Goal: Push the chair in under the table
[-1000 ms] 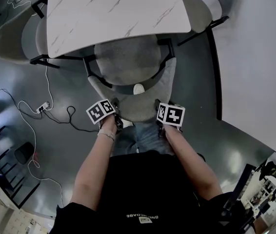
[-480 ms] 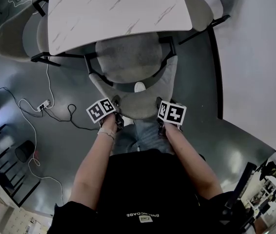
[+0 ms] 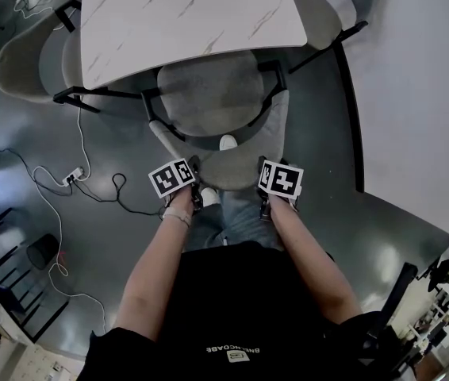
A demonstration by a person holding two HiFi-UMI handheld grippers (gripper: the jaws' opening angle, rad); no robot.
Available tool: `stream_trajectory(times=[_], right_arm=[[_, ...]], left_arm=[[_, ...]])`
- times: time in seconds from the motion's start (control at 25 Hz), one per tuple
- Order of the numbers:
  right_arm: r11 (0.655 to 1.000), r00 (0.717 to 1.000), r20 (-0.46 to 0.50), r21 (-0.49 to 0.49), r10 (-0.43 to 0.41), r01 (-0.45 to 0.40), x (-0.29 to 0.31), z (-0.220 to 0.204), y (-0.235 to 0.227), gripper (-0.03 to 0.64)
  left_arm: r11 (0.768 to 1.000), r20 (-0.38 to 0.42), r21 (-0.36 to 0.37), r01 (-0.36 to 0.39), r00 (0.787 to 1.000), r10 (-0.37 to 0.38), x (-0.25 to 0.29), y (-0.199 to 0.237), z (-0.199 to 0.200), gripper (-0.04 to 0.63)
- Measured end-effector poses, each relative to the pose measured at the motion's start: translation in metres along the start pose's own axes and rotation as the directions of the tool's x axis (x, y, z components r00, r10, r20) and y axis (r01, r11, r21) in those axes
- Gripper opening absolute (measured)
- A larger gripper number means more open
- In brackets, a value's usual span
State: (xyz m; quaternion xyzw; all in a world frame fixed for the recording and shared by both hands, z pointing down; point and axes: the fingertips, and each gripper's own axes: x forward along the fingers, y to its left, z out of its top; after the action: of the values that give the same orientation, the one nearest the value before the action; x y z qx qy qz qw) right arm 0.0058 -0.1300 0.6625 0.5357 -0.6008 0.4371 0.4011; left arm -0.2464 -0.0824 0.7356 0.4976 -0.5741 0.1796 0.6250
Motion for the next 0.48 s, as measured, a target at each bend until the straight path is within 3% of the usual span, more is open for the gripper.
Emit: stream_trajectory(times=[0.32, 0.48], right_arm=[[1.0, 0.997, 0.082, -0.023, 0.001, 0.001, -0.025, 0.01, 0.012, 0.239], [0.997, 0.987, 0.15, -0.059, 0.05, -0.042, -0.042, 0.017, 0.031, 0.239]], left_arm=[[0.993, 0.077, 0.118, -0.017, 0.997, 0.008, -0.029, 0.0, 0.01, 0.256], [0.987, 0.124, 0.162, -0.013, 0.992, -0.007, -0.051, 0.009, 0.006, 0.256]])
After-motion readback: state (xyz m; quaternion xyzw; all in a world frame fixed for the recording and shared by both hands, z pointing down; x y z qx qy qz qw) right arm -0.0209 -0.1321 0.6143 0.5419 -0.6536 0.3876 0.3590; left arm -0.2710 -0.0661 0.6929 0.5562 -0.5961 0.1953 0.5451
